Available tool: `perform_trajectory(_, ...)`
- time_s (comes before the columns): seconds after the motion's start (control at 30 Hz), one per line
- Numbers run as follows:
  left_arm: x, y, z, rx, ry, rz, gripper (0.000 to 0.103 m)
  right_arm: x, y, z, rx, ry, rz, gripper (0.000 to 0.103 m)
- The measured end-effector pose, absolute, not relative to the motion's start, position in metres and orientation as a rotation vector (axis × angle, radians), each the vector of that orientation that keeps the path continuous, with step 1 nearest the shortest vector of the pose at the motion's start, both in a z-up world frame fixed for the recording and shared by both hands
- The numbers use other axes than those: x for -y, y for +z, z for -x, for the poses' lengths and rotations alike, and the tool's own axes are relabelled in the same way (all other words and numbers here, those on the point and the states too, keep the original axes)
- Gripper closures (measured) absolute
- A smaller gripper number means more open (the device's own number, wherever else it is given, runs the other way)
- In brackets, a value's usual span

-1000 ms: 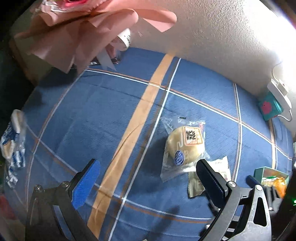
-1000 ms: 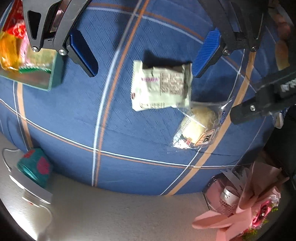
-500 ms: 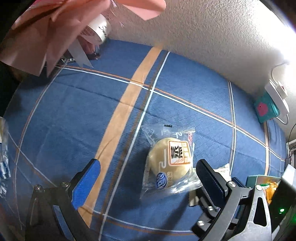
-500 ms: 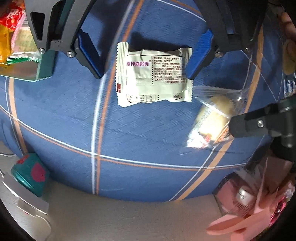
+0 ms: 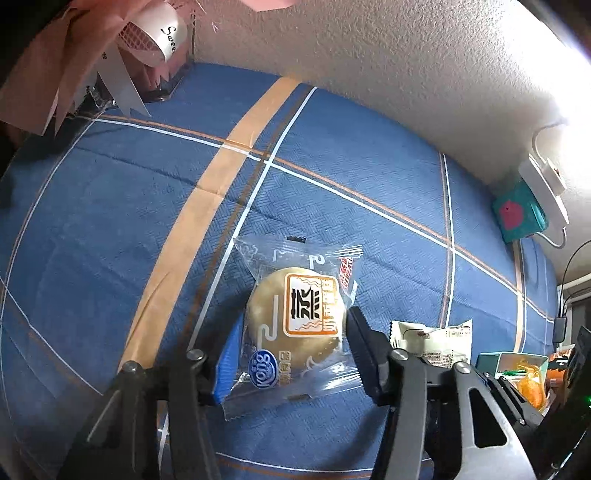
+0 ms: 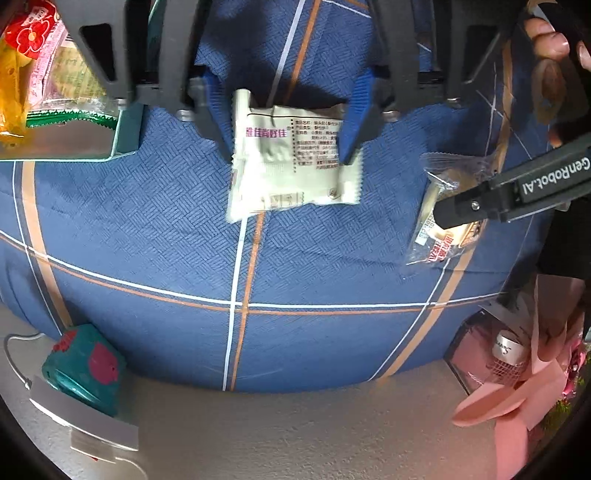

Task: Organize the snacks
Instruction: 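Grasp the white-and-green biscuit pack with the right gripper while the left grasps the cream bun, then carry the biscuit pack and cream bun into the white tray and open both grippers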

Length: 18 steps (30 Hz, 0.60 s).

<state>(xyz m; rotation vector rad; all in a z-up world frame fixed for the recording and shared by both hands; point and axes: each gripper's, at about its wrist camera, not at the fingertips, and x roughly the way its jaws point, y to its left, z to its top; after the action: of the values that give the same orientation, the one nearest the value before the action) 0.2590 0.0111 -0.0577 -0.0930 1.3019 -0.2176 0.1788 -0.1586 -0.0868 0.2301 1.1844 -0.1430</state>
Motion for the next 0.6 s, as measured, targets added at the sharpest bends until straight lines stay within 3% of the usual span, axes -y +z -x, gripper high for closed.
perform_trajectory(0.6, -0.014, -0.013, -0.185, -1.242, -0.118, 0.147, 0.051, 0.149, -0.042, -0.124, -1.146, -0.11, -0.256, 0.053)
